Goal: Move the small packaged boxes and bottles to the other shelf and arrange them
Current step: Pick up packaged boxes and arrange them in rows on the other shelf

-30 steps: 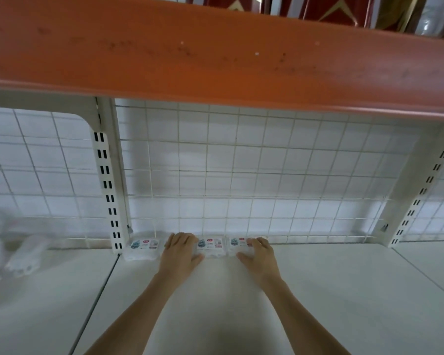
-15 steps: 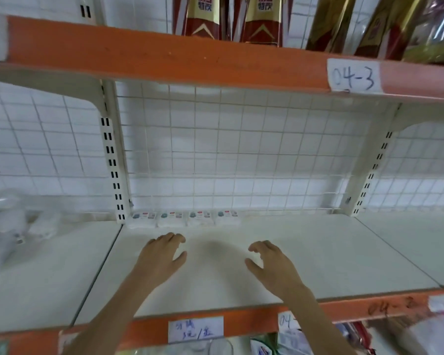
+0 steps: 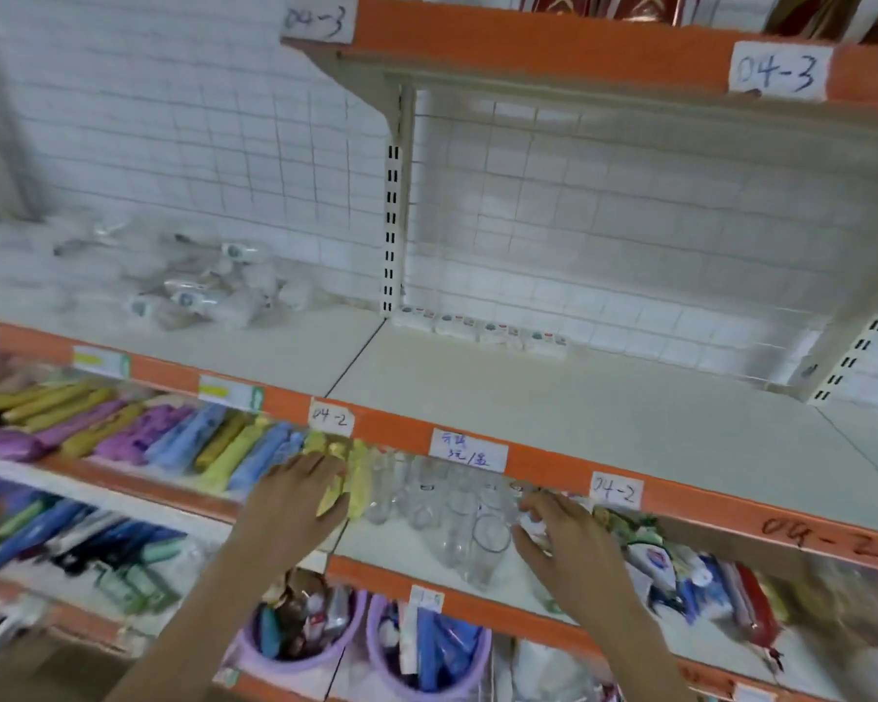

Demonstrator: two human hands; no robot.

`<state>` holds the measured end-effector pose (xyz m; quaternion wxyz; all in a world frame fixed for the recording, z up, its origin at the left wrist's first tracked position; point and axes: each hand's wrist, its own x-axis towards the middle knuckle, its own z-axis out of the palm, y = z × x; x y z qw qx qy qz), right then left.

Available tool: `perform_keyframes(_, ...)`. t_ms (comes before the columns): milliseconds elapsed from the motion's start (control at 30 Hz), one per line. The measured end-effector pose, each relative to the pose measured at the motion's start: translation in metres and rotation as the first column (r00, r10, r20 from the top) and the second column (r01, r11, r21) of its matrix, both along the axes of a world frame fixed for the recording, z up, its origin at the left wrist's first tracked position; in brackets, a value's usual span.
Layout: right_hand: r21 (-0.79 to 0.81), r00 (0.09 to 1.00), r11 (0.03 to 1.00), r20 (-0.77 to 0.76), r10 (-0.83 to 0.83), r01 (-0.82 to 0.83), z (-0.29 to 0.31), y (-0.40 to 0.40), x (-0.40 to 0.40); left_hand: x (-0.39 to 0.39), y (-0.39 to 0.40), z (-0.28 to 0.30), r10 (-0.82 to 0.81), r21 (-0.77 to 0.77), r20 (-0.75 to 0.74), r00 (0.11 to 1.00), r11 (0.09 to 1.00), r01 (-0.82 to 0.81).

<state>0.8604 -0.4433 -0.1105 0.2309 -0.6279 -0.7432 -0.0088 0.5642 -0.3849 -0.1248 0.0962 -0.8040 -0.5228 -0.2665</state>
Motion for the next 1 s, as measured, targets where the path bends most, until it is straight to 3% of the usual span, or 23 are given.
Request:
perform_keyframes(233, -0.094, 0.958, 0.954, -0.06, 0.281, -0.285, -0.001, 0.027, -0.115, -0.127, -0.064, -0.006, 0.332, -0.144, -0.036, 0.943, 0.932, -0.333)
perform_keyframes(533, -0.1, 0.822, 0.816, -0.092, 0.563, -0.57, 0.004, 0.075, -0.324, -0.302, -0.121, -0.006, 0.67, -0.243, 0.054, 0.74, 0.728, -0.641)
perform_keyframes(700, -0.111, 0.777, 0.774, -0.199, 0.597, -0.624, 0.01, 0.097, -0.435, -0.392, -0.115, 0.008, 0.712, -0.248, 0.074, 0.698, 0.691, -0.678)
perform_keyframes(1000, -0.137, 0.794, 0.783, -0.152, 0.588, -0.606, 0.015, 0.153, -0.545, -0.492, -0.055, 0.009, 0.665, -0.241, 0.158, 0.73, 0.742, -0.625)
